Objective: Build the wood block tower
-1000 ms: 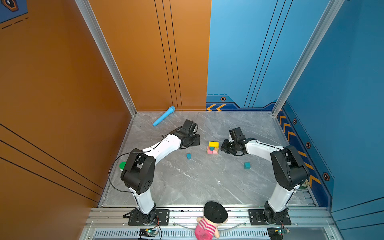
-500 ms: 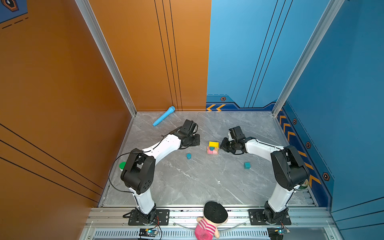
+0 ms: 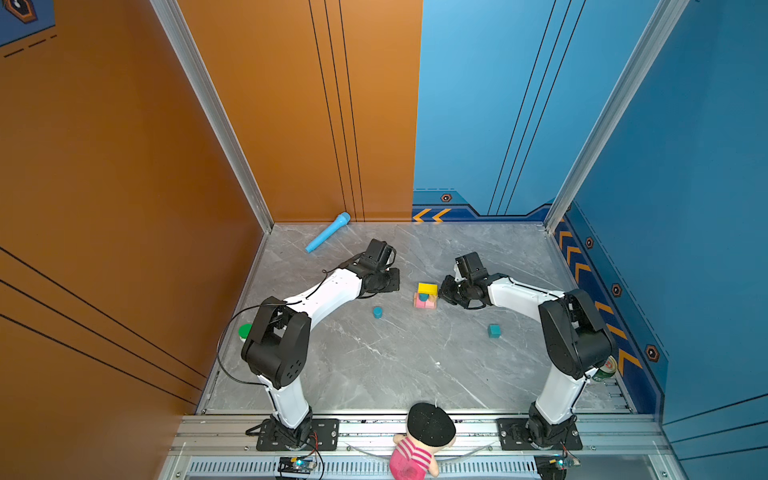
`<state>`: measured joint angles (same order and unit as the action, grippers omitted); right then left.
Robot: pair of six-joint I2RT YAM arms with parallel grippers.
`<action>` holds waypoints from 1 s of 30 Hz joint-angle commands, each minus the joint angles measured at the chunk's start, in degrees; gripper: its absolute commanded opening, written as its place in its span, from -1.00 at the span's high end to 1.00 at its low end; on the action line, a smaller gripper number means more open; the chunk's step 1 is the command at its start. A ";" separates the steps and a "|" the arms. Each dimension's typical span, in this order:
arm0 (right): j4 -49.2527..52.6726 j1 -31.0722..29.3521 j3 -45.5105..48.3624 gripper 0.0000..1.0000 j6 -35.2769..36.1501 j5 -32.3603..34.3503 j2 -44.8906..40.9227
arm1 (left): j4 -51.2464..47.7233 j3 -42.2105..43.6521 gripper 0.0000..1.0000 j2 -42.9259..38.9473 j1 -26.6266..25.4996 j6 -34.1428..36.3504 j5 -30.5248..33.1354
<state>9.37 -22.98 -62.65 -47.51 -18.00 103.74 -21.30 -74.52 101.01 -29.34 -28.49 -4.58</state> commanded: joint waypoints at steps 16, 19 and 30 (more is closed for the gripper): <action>0.30 -1.02 -2.90 1.00 -0.74 -0.38 1.59 | -1.46 -0.89 0.91 -0.29 -0.27 0.92 -0.72; 0.89 -1.07 -2.96 1.00 -0.52 -0.18 1.51 | -1.46 -0.80 0.91 -0.27 -0.22 0.89 -0.76; 3.45 -0.94 -1.01 1.00 0.18 2.82 -3.02 | -1.46 -0.91 0.90 -0.37 -0.24 1.11 -1.14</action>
<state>10.74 -23.68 -64.23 -47.66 -17.47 103.98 -21.30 -74.52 101.01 -29.34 -28.29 -4.64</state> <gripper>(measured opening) 0.047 0.050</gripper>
